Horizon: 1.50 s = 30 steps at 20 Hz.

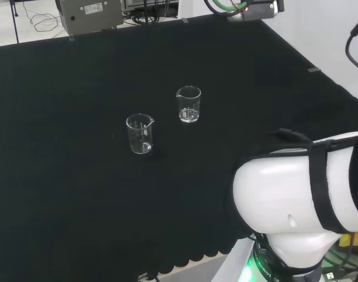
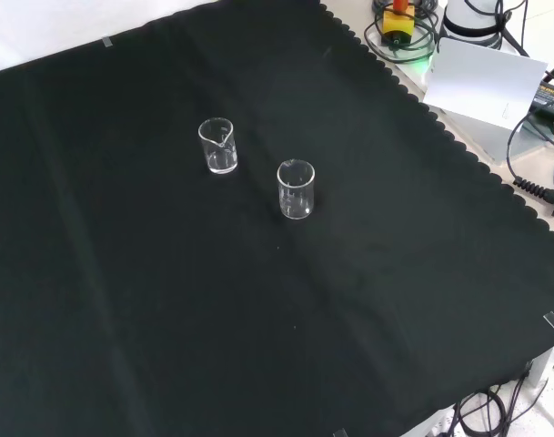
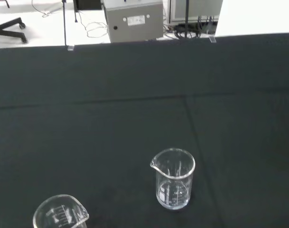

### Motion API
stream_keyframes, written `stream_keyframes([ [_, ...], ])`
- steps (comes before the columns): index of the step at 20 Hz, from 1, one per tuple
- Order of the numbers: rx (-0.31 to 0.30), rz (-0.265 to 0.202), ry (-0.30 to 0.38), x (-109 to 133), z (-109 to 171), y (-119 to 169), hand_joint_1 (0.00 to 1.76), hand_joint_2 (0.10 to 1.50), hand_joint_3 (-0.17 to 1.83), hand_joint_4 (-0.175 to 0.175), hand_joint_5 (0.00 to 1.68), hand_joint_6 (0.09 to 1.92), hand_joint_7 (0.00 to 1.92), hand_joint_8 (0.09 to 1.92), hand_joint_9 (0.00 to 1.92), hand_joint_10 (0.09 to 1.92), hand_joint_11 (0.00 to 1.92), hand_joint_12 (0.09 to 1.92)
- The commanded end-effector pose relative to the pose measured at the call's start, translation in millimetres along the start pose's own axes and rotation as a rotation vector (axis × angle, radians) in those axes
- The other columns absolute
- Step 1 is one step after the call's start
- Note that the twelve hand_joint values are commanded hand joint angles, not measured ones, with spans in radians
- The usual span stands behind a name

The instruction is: Pick up the beaker on the right.

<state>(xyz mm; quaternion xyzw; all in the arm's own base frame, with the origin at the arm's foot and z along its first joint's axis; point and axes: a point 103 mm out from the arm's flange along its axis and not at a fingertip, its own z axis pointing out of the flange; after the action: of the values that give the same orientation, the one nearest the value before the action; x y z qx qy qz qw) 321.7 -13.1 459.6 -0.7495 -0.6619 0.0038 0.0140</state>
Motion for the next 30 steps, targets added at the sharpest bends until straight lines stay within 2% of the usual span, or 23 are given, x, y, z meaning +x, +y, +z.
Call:
stream_keyframes([
  [1, 0.077, 0.050, 0.028, -16, 56, 39, 0.14, 1.26, 0.26, -0.026, 0.28, 0.09, 0.01, 0.38, 0.11, 0.67, 0.00, 1.26],
  [4, 0.125, 0.051, 0.054, -18, 79, 64, 0.26, 1.20, 0.24, -0.025, 0.28, 0.09, 0.02, 0.44, 0.15, 0.69, 0.00, 1.30],
  [8, 0.145, 0.016, 0.089, -19, 108, 102, 0.36, 1.14, 0.24, -0.024, 0.28, 0.09, 0.03, 0.51, 0.17, 0.71, 0.00, 1.34],
  [13, 0.164, -0.016, 0.151, -21, 143, 150, 0.42, 1.09, 0.26, -0.024, 0.28, 0.09, 0.01, 0.56, 0.18, 0.72, 0.00, 1.36],
  [17, 0.199, -0.032, 0.159, -23, 177, 178, 0.45, 1.05, 0.26, -0.022, 0.27, 0.09, 0.01, 0.57, 0.19, 0.73, 0.00, 1.37],
  [25, 0.231, -0.081, 0.199, -28, 229, 198, 0.51, 1.00, 0.26, -0.019, 0.27, 0.09, 0.02, 0.59, 0.21, 0.73, 0.00, 1.37],
  [30, 0.252, -0.114, 0.257, -28, 253, 200, 0.65, 0.87, 0.31, -0.021, 0.28, 0.09, 0.09, 0.62, 0.28, 0.71, 0.00, 1.39],
])
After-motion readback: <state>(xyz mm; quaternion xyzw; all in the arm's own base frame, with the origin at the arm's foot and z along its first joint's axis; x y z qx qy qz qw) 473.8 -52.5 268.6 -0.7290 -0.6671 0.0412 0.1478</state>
